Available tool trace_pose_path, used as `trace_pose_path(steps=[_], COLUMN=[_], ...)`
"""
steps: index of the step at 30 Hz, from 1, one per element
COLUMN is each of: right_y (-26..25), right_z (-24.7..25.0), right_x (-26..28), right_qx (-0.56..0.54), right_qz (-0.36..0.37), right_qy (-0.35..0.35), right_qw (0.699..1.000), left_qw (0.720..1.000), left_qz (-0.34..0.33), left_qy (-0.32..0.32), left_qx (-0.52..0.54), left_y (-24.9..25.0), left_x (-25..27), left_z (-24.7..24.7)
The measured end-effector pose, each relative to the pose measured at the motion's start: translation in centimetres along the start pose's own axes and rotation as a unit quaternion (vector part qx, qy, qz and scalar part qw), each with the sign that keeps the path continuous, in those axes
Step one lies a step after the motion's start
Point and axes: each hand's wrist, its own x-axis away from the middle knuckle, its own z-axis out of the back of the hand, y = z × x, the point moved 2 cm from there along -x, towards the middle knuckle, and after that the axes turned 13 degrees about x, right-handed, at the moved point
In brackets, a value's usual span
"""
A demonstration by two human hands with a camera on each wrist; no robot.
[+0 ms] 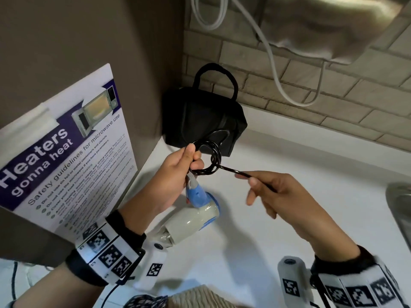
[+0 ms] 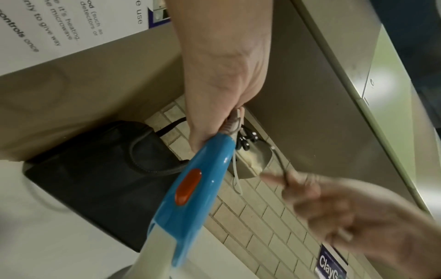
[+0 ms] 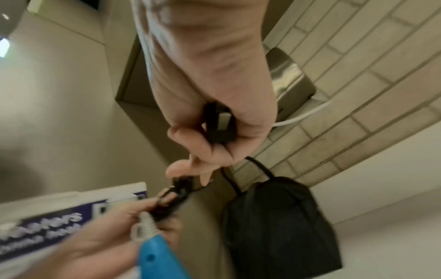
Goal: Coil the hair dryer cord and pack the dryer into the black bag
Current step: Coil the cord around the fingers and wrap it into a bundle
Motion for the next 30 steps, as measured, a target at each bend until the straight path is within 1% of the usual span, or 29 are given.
trace_pose_path(steps=[3,6,8,12,14,16,17,18,20,21,24,26,28,29,30], right_y=[3.6,6.9,8.4,10.2,10.7,10.8,10.9,10.9,11.5,11.9,12.0,11.4,10.6,10.2,9.7], right_z=[1.3,2.4,2.8,2.8,2.6,2.0,1.6,1.2,0.6,0.5,0.4,0.5,0.2,-0.1,-0.5], right_x=[-1.1,-2.1,-2.7,-4.0,-4.8,-5.5,-5.8,-5.9,-6.0,-6.0,-6.5,-7.0,-7.6,-7.7,-7.7], right_qx=[0.045,0.03,0.022,0.031,0.069,0.159,0.227,0.313,0.453,0.473,0.43,0.415,0.373,0.302,0.188], right_qz=[-0.037,-0.103,-0.126,-0.138,-0.139,-0.117,-0.099,-0.077,-0.032,-0.027,-0.065,-0.077,-0.09,-0.109,-0.137], right_qy=[0.076,0.123,0.132,0.151,0.156,0.132,0.111,0.102,0.129,0.144,0.135,0.125,0.101,0.097,0.095], right_qw=[0.995,0.987,0.983,0.978,0.976,0.972,0.963,0.941,0.882,0.869,0.89,0.898,0.918,0.942,0.968], left_qw=[1.0,1.0,0.999,0.999,0.998,0.998,0.998,0.998,0.998,0.998,0.997,0.996,0.994,0.994,0.993], left_qz=[0.009,0.015,0.022,0.034,0.037,0.036,0.035,0.036,0.041,0.044,0.048,0.053,0.055,0.054,0.054], left_qy=[-0.001,-0.006,-0.017,-0.033,-0.043,-0.049,-0.049,-0.049,-0.05,-0.052,-0.064,-0.078,-0.091,-0.097,-0.103], left_qx=[0.019,0.024,0.017,0.01,-0.01,-0.01,-0.005,-0.002,0.0,0.002,0.01,0.007,0.007,0.01,0.014], left_y=[0.0,-0.1,-0.1,0.1,0.0,0.0,0.0,0.1,0.3,0.3,0.2,0.2,0.2,0.2,0.1], left_x=[-0.1,-0.1,-0.1,-0.1,-0.1,0.0,-0.1,-0.1,-0.2,-0.2,0.0,0.0,0.1,0.1,0.0], left_z=[0.3,0.4,0.4,0.1,-0.3,-0.4,-0.3,-0.2,0.2,0.3,0.4,0.1,-0.4,-0.5,-0.6])
